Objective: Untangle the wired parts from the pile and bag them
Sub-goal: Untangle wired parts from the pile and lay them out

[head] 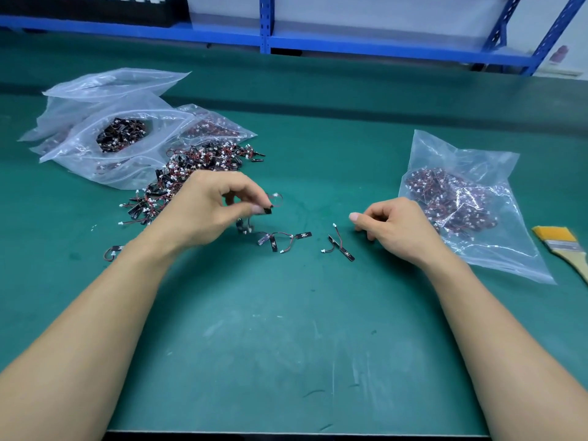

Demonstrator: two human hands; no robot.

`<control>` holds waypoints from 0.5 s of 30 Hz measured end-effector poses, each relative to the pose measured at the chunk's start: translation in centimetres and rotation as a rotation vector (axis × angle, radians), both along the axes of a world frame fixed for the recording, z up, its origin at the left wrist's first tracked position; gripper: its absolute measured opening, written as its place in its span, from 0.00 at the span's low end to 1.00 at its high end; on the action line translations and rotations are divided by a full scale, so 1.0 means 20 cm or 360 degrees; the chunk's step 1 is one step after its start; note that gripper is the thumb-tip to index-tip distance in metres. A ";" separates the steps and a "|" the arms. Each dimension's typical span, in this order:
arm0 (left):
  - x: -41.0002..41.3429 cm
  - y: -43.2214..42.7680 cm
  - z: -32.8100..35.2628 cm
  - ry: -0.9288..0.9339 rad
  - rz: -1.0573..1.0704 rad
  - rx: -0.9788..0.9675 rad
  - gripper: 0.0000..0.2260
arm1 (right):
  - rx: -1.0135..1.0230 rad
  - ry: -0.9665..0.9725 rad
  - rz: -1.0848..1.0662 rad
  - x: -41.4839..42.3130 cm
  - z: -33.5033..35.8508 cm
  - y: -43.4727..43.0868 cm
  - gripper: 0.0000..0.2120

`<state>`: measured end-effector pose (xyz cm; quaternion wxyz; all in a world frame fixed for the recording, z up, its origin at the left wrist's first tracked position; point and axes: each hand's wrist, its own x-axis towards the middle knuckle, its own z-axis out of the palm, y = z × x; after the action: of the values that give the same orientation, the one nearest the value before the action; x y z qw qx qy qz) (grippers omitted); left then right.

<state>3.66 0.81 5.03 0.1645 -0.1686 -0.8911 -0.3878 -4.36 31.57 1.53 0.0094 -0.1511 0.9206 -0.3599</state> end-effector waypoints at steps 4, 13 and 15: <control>0.06 0.04 0.06 -0.0414 -0.0289 0.0241 0.05 | 0.0006 -0.0006 -0.0008 0.00 0.00 0.00 0.17; 0.11 0.02 0.10 -0.0735 -0.0537 0.0374 0.04 | 0.0018 -0.0005 -0.0011 0.00 0.00 0.00 0.16; 0.11 0.01 0.10 -0.0654 -0.0467 0.0464 0.05 | 0.0020 0.0000 -0.0008 0.00 0.01 0.00 0.16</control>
<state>5.82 0.98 7.10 -0.0550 -0.1882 -0.8067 -0.5575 -4.28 31.48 1.66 0.0095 -0.1488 0.9232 -0.3543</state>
